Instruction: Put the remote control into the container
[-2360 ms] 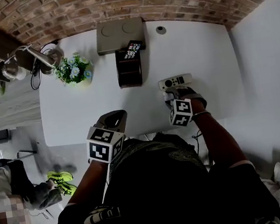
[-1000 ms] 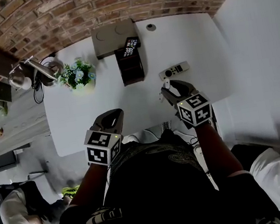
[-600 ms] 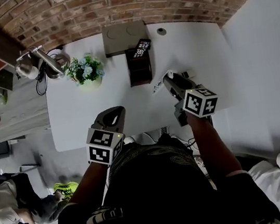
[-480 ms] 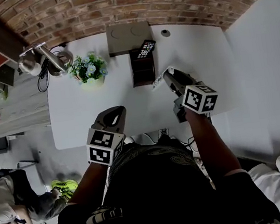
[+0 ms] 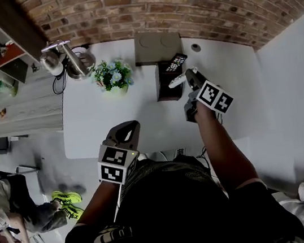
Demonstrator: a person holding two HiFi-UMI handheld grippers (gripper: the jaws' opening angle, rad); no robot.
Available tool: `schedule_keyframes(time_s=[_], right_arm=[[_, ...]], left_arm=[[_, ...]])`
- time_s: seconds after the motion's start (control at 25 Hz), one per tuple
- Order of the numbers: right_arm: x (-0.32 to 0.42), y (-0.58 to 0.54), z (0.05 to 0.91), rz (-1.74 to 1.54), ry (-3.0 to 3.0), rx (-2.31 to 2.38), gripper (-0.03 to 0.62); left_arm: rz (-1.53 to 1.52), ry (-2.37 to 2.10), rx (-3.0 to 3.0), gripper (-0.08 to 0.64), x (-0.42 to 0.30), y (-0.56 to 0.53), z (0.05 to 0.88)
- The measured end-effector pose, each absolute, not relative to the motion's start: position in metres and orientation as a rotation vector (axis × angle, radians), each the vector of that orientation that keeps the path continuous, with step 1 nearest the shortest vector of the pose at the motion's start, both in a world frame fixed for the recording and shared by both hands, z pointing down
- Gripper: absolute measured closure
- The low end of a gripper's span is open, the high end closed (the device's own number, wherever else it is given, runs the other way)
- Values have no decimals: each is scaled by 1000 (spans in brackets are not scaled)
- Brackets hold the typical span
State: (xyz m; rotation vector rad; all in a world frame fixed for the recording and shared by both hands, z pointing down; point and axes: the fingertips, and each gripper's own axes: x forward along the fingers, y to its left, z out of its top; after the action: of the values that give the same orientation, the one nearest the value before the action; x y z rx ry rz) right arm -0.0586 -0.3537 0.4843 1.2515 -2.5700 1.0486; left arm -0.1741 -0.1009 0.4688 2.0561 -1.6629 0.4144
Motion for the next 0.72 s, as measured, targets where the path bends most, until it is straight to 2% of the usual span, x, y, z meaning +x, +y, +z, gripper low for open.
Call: schedule_keyframes(time_s=[0.12, 0.44, 0.72], right_arm=[[-59, -365, 501, 1162, -2496, 1363, 417], [-65, -373, 518, 1147, -2435, 1497, 417], [-70, -360, 522, 842, -2386, 1474, 414]], left_arm=[[408, -1655, 2042, 554, -173, -94, 473], [380, -1689, 2012, 554, -190, -86, 470], [381, -1697, 1988, 555, -200, -75, 477]])
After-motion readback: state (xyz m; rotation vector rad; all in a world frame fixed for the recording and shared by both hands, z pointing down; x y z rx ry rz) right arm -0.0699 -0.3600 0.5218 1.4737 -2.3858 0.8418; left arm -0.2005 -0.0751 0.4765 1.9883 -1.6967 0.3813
